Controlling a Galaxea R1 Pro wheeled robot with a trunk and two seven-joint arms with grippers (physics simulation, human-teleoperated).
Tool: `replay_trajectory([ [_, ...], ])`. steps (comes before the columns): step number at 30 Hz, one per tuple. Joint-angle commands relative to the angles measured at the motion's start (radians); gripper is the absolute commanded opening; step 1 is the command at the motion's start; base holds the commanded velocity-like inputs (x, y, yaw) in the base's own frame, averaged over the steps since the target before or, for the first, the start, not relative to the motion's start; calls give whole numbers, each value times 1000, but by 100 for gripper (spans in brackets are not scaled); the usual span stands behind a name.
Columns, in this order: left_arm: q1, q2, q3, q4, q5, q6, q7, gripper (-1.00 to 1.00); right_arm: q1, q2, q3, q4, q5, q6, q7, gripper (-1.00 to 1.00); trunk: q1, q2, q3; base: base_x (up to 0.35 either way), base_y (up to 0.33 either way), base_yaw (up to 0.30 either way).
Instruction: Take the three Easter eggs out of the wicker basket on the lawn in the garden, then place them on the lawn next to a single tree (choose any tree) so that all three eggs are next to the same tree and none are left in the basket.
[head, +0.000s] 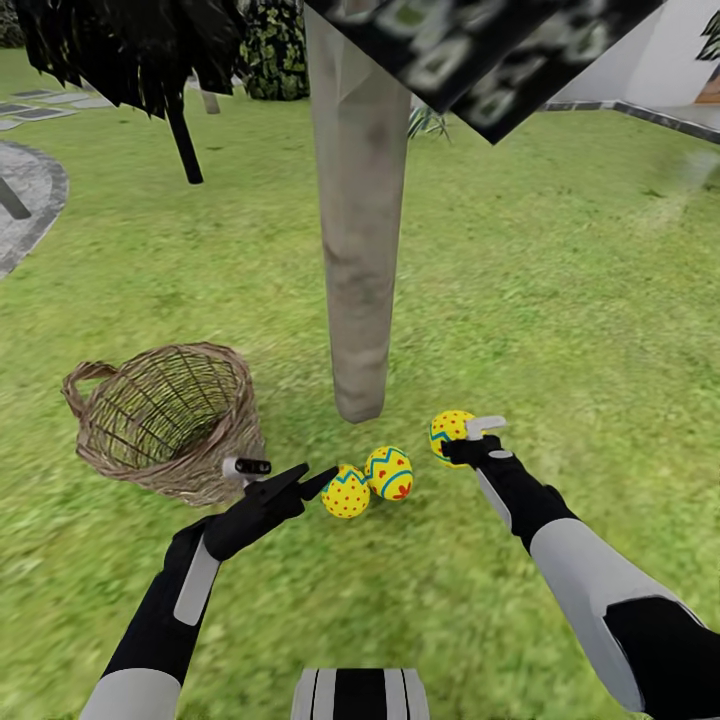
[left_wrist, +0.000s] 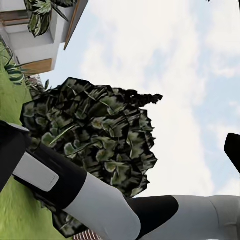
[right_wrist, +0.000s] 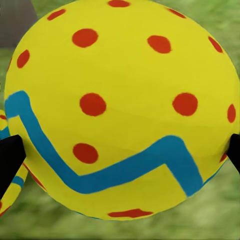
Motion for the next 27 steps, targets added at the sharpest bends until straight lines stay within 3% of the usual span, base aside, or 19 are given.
replay_trajectory([
  [1,0,-1,2,0,-2,11,-4,100,0,-1,8,-1,-6,-1,-5,-100,0,-1,-5,0,0,0],
  [5,0,-1,2,0,-2,11,-4,100,0,0,8,14,-9,-12,-4,-100,2,-1,-20,0,0,0],
  [9,0,-1,2,0,-2,11,-4,100,-32,0,7,109,-8,-14,-3,-100,4,-2,-36,0,0,0],
  [13,0,-1,1,0,-2,11,-4,100,-47,-4,7,170,-6,-84,-3,-100,6,-3,-51,0,0,0],
  [19,0,-1,2,13,-2,11,-4,100,-48,-5,7,165,-6,-98,-1,-100,6,-3,-51,27,-1,0],
  [23,0,-1,2,14,-2,11,-4,100,-48,-6,7,143,-5,-99,83,-100,6,-3,-51,298,-34,0],
  [27,0,-1,4,17,-1,9,-4,100,-48,-6,7,121,-5,-98,94,-100,6,-3,-51,120,-3,56],
])
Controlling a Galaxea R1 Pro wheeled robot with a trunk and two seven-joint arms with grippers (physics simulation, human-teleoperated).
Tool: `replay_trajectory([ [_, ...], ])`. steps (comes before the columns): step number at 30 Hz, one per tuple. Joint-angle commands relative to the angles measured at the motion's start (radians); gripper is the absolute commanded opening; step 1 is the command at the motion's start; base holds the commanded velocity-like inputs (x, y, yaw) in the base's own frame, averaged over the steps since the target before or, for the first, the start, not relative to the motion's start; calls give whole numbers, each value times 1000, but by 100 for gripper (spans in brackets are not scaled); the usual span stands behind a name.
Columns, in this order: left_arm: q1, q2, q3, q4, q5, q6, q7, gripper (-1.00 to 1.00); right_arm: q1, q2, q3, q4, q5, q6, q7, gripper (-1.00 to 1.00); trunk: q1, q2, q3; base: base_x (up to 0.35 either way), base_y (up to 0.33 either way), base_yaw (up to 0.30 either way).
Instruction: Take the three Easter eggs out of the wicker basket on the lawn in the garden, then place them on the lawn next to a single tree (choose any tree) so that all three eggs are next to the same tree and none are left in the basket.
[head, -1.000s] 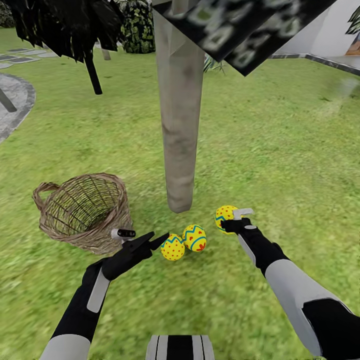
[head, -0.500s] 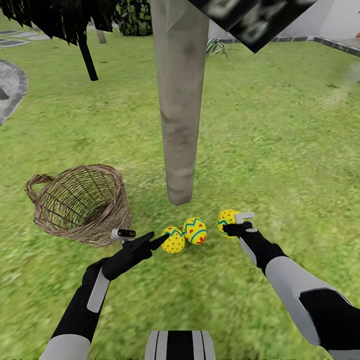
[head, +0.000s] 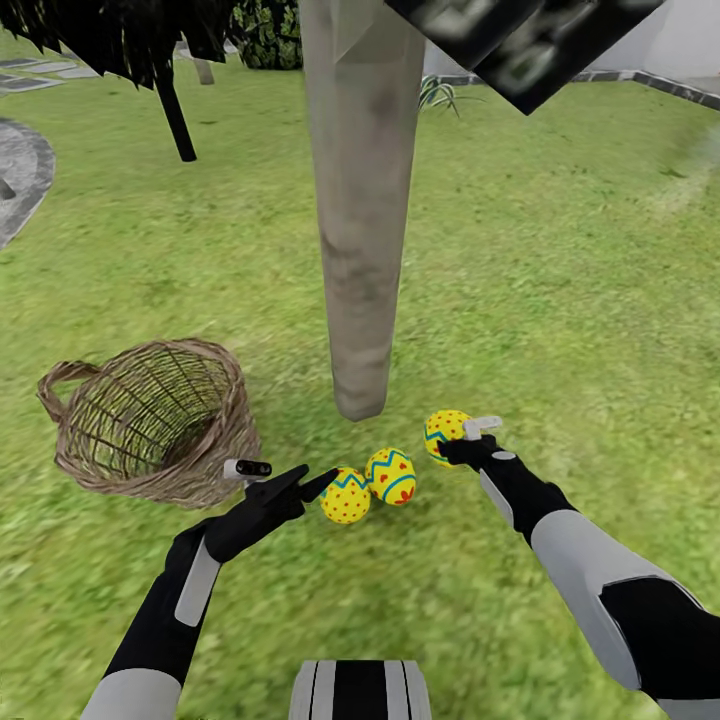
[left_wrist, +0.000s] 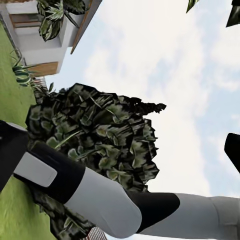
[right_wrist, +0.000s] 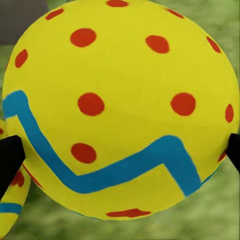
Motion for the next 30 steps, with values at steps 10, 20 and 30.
replay_trajectory([
  [10,-1,-1,1,-2,-3,10,-3,100,0,1,0,-4,-5,7,-8,-100,3,-2,-28,3,0,92],
  [20,-1,-1,0,-5,-3,10,-3,100,0,5,3,-4,-5,8,-80,-100,8,-4,-66,0,0,0],
  [30,-1,-1,1,-3,-3,10,-3,100,0,5,5,-4,-5,8,-68,-100,12,-7,-105,0,0,0],
])
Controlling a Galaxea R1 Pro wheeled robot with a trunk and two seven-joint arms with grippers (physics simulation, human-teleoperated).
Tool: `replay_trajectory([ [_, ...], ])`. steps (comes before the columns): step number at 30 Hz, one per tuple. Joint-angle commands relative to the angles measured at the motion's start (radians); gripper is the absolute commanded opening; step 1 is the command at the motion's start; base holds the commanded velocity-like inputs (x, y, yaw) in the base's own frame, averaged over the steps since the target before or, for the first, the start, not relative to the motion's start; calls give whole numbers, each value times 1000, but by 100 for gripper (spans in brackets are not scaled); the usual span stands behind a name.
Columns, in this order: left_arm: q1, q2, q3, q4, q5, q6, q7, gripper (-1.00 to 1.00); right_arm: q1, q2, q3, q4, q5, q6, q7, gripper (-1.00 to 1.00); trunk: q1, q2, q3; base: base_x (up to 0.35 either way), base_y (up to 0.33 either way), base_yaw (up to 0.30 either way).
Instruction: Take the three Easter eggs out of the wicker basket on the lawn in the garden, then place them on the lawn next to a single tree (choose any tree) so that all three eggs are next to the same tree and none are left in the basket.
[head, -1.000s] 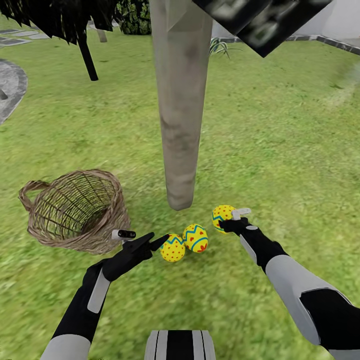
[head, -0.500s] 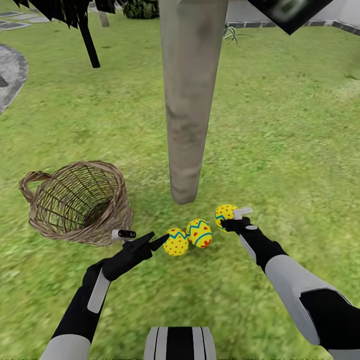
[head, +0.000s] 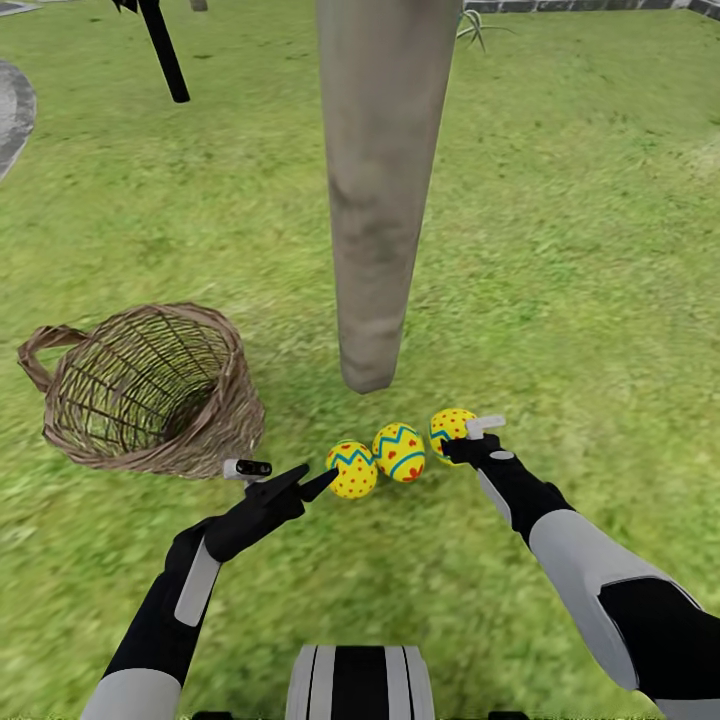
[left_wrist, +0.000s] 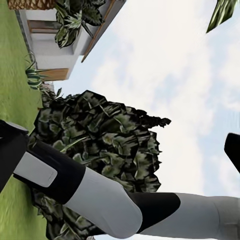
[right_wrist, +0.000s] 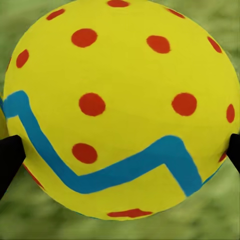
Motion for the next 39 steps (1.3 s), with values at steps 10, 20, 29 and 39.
replay_trajectory([
  [10,0,-1,2,-1,-2,11,-4,100,0,-1,7,-2,-5,6,-4,-100,2,-1,-20,0,0,0],
  [20,0,-1,2,-6,-1,11,-4,100,0,-1,7,-2,-5,7,-5,-100,4,-2,-35,0,0,0],
  [29,0,-1,2,-6,-1,11,-4,100,0,-1,7,-2,-5,8,-11,-100,6,-3,-51,0,0,0],
  [39,0,-1,2,-1,-1,11,-4,100,0,0,7,-3,-5,9,-4,-100,6,-4,-55,0,0,0],
])
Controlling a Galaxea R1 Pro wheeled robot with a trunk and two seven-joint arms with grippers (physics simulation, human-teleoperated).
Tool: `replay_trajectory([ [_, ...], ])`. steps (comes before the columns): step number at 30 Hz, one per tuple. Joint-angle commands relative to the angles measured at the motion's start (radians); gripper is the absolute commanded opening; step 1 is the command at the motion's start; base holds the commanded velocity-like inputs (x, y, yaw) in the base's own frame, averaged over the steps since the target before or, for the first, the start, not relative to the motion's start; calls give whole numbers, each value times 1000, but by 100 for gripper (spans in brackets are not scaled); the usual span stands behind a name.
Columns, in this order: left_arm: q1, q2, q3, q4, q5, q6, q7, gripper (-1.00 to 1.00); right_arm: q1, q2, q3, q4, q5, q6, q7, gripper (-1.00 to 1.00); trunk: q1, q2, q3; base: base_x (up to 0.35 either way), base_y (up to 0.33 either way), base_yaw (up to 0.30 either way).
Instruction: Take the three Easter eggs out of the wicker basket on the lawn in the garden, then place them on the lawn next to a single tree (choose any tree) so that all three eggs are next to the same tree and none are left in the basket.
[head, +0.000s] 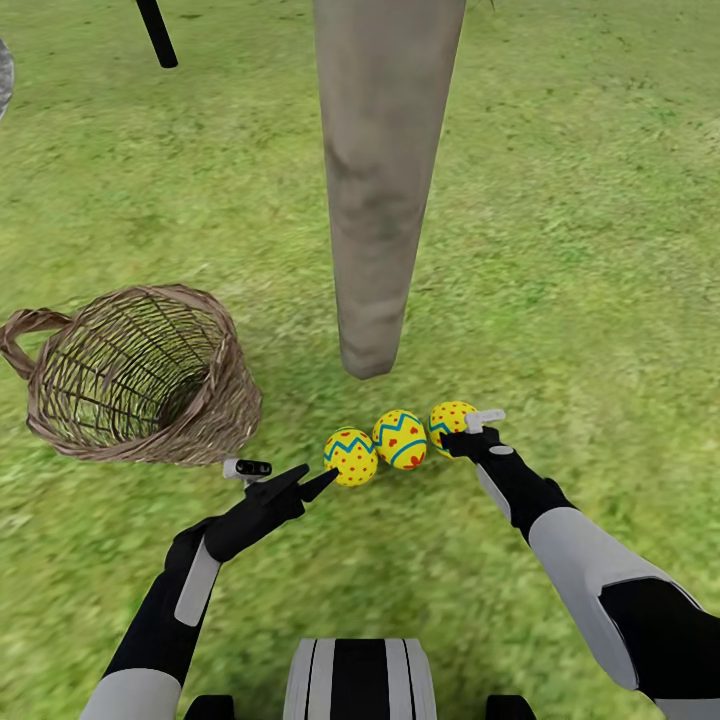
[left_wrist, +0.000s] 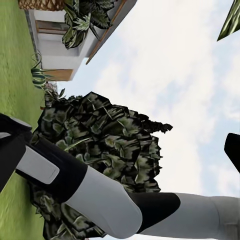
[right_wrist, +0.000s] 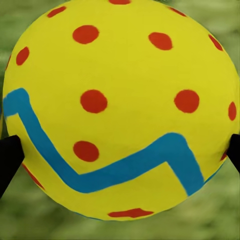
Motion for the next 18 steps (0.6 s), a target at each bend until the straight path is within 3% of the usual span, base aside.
replay_trajectory([
  [1,0,-1,2,0,-1,10,-4,100,1,-1,10,36,-15,6,0,-100,0,0,-1,0,0,0],
  [5,0,-1,2,2,-1,10,-4,100,0,-1,9,36,-15,7,-1,-100,0,0,-1,0,0,0],
  [6,0,-1,2,2,-1,10,-4,100,1,-1,9,36,-15,7,-2,100,0,0,-1,0,0,0],
  [10,0,-1,2,4,-1,11,-4,100,0,-1,9,35,-15,7,0,100,0,0,-1,0,0,0],
  [18,0,-1,0,-2,-1,12,-4,100,0,-1,9,35,-15,7,0,100,-3,2,30,0,0,0],
])
